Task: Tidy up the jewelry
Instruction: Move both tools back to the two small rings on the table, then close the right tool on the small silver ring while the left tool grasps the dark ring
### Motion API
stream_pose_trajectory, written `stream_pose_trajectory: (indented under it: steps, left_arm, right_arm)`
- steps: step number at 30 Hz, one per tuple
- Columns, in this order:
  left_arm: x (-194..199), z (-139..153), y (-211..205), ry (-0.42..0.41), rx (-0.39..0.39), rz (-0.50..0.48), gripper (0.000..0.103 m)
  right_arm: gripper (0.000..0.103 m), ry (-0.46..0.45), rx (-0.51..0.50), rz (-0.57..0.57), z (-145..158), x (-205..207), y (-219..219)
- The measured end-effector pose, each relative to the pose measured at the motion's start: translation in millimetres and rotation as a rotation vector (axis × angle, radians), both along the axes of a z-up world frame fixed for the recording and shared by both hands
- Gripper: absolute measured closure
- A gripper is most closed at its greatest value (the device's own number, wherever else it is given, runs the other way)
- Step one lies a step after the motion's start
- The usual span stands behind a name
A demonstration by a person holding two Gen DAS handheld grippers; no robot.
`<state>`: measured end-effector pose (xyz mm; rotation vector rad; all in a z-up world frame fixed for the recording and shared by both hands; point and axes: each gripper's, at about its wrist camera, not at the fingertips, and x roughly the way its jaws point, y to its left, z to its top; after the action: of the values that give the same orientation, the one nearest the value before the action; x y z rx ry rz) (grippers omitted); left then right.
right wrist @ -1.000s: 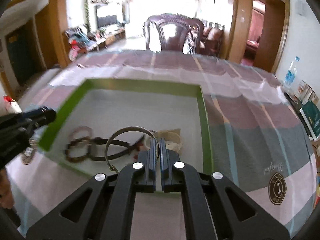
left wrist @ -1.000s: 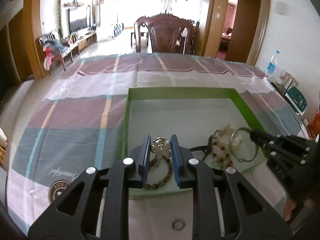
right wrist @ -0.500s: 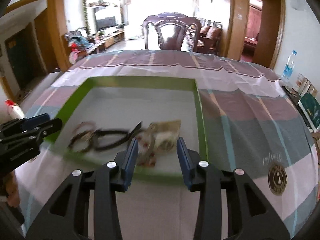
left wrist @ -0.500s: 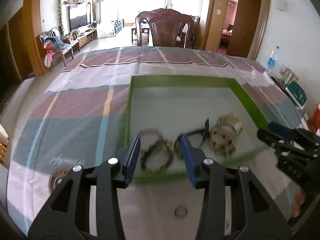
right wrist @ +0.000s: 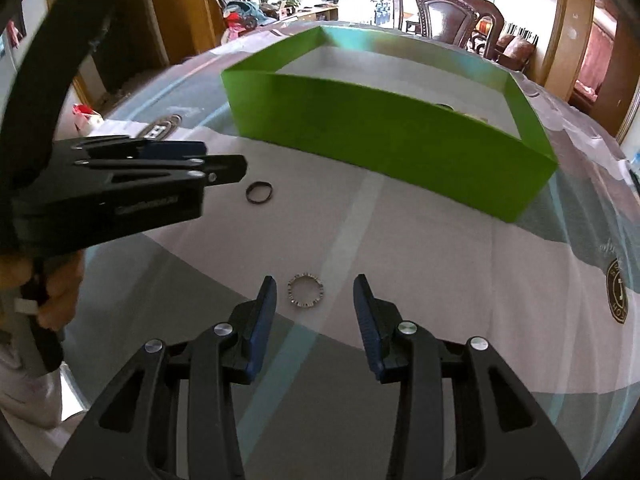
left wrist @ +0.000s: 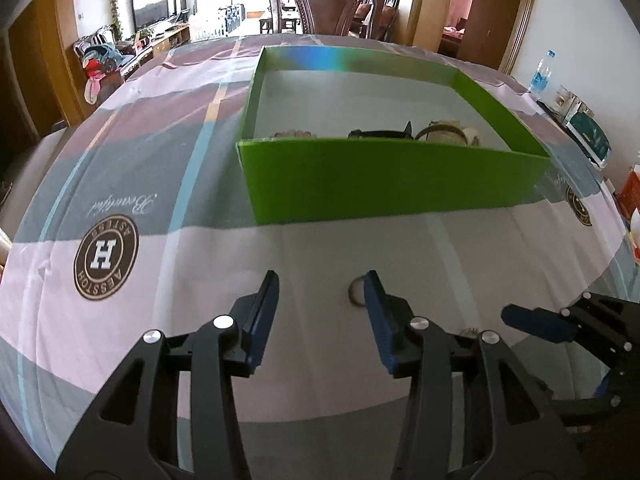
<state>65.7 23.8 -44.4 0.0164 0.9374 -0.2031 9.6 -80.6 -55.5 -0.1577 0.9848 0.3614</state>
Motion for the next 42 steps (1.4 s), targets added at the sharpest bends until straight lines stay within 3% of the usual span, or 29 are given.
stream_pose_trajectory:
  steps: [5, 8, 17, 24, 28, 33, 42]
  left_arm:
    - [-6, -4, -1, 0.006, 0.000, -0.005, 0.054]
    - [-7, -8, -3, 0.016, 0.002, -0.008, 0.054]
    - [-7, -16, -27, 0.032, 0.012, -0.051, 0.054]
    - [-1, -21, -46, 0.009, 0.073, -0.040, 0.055]
    - [-2, -21, -49, -0.001, 0.078, -0.042, 0.064]
    - [-4, -20, -49, -0.007, 0.081, -0.049, 0.084]
    - [-11, -20, -50, -0.011, 0.082, -0.056, 0.086]
  right_arm:
    - [0.064, 0.016, -0.015, -0.010, -11, 4, 6]
    - [0.082, 0.006, -0.017, -0.020, -12, 6, 4]
    - [0.082, -0.008, -0.029, -0.113, -13, 5, -22]
    - [0.082, -0.004, -0.019, -0.151, -14, 6, -33]
    - [0.082, -0.005, -0.012, -0.156, -15, 6, -35]
    - [0.082, -0.008, -0.012, -0.157, -15, 6, -35]
    - [0.082, -0.008, -0.016, -0.160, -14, 7, -35]
